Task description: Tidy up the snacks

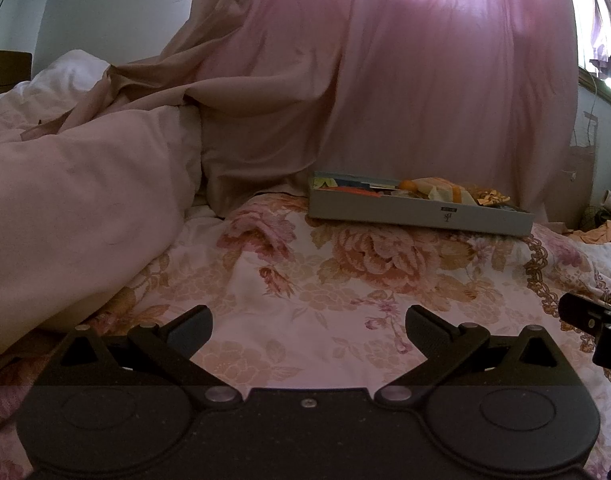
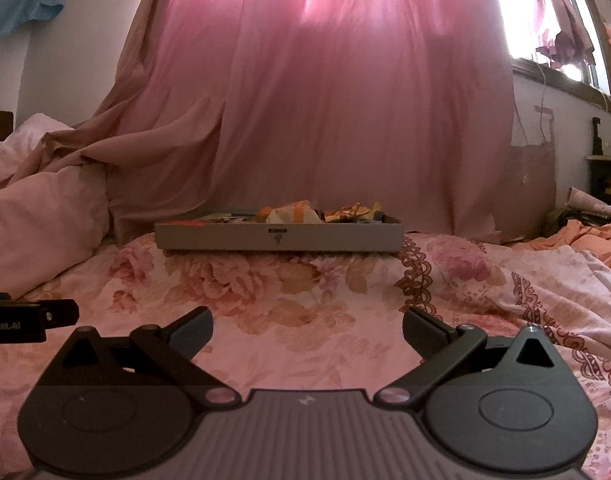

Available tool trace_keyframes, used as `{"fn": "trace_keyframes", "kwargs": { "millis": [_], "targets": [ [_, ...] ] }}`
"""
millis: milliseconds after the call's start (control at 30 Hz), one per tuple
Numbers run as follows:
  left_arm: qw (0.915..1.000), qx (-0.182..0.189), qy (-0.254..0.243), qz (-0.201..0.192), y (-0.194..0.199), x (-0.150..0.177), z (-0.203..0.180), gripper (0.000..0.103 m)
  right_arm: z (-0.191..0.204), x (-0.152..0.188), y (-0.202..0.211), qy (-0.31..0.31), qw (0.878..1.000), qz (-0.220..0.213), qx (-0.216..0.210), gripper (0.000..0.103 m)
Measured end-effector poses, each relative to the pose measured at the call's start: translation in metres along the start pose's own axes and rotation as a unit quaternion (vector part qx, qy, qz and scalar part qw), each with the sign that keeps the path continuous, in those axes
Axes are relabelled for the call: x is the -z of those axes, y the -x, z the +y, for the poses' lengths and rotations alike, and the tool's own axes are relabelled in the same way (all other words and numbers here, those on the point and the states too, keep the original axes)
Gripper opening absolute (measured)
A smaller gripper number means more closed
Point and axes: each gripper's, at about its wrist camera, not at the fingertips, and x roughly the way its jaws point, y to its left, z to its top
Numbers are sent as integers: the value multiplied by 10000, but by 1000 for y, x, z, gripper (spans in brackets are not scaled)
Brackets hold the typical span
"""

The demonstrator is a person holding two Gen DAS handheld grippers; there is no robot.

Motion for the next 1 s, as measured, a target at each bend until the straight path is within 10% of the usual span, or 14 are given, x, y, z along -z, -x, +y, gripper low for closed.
{"fn": "trace_keyframes", "kwargs": {
  "millis": [1000],
  "targets": [
    [10000, -2, 5, 4, 0, 0, 1, 102, 0, 0, 0, -42, 10000, 43, -21, 103]
  ]
}}
